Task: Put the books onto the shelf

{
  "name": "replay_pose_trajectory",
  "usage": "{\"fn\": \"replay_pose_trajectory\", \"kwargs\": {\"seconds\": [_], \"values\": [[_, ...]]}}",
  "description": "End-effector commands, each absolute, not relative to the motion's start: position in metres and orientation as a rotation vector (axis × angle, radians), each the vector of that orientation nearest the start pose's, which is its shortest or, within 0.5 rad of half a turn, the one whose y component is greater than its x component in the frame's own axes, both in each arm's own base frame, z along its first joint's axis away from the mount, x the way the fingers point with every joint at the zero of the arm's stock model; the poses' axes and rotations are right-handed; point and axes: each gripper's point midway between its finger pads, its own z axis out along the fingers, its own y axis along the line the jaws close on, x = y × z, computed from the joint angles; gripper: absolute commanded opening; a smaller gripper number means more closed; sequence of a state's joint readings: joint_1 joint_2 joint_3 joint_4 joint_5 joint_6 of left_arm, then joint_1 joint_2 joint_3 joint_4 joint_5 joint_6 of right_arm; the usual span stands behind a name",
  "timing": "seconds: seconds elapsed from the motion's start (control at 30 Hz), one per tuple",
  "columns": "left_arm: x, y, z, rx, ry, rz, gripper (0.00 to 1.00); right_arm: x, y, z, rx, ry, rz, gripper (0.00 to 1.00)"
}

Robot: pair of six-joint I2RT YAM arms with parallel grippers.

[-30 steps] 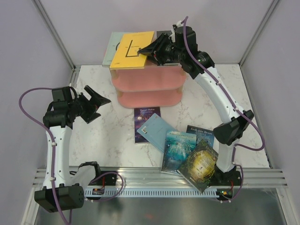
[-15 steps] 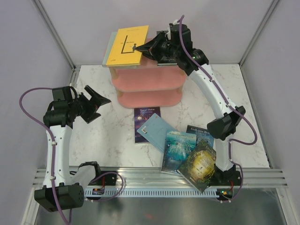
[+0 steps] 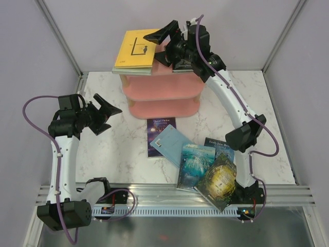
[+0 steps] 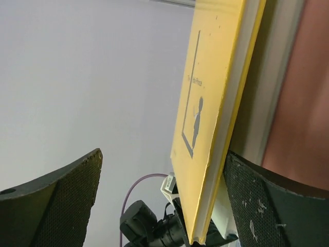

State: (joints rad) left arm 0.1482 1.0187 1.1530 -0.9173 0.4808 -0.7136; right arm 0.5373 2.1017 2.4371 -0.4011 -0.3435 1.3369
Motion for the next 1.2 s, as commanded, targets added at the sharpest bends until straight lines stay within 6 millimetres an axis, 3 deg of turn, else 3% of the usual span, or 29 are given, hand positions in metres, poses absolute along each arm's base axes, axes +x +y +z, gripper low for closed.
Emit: {"fn": "replay_pose_trajectory", "kwargs": {"seconds": [0.0,0.17,0.4,0.57,0.7,0.87,1.17], "values": [[0.264,-0.07,0.266,-0.74,2.242,-0.857,1.0,0.456,0.359,0.464,0.449,1.851,1.59,0.98],[0.265,-0.071,0.262,-0.748,2.255,-0.858,1.0,0.452,0.338,0.454,0.442,1.911,1.52,0.98],[0.271,-0.068,0.266,-0.751,2.244,-0.845,1.0,0.444,0.339,0.442,0.419,1.993,1.51,0.98],[0.269,-0.068,0.266,-0.754,2.242,-0.845,1.0,0.442,0.337,0.444,0.427,1.985,1.496,0.98],[0.268,-0.068,0.265,-0.757,2.243,-0.846,1.0,0.442,0.347,0.439,0.418,1.997,1.507,0.91],[0.266,-0.069,0.267,-0.743,2.237,-0.847,1.0,0.446,0.36,0.432,0.426,2.008,1.519,0.89],[0.267,-0.069,0.266,-0.739,2.242,-0.843,1.0,0.451,0.376,0.447,0.427,1.933,1.594,0.84]]}}
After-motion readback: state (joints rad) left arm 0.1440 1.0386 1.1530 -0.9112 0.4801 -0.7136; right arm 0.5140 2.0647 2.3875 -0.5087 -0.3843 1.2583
